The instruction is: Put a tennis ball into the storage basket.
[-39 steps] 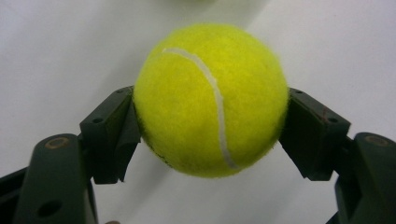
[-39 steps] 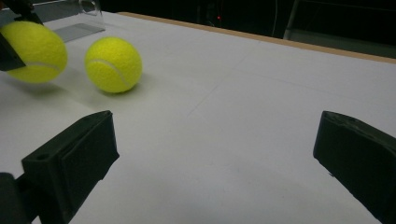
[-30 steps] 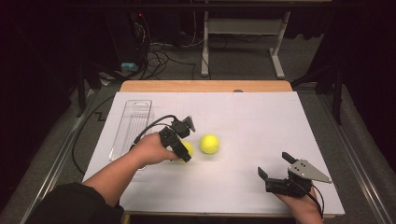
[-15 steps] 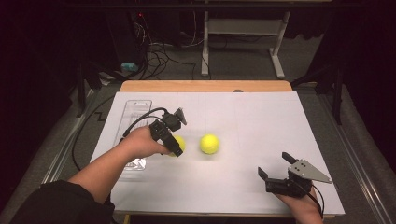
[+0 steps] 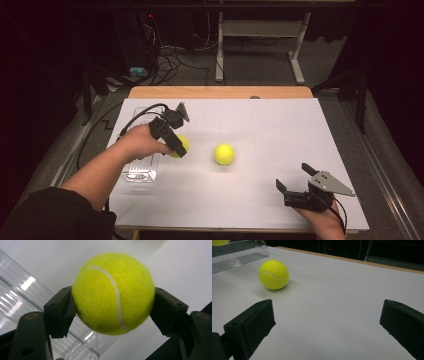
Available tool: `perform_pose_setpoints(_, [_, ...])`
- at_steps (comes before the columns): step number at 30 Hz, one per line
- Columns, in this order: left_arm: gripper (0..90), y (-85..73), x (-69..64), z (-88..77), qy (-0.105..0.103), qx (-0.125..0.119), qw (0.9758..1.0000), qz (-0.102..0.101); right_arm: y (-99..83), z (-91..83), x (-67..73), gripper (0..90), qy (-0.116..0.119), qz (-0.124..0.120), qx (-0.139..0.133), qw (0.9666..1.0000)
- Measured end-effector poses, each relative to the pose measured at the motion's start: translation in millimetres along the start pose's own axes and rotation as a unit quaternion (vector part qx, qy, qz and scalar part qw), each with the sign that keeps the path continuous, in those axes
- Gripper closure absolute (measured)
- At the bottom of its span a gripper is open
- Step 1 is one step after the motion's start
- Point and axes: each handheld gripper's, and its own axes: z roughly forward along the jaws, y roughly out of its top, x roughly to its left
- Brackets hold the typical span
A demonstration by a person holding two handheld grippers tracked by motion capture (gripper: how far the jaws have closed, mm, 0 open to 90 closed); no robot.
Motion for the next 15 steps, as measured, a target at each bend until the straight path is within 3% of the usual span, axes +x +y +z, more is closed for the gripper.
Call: perform_pose_setpoints(15, [26.7,-17.4,45.8,-16.2,0.008,-0.001,0.9985,-0.053,-0.6,0.5,-0.3,0.0,-0.001,-0.001,0.001,1.0])
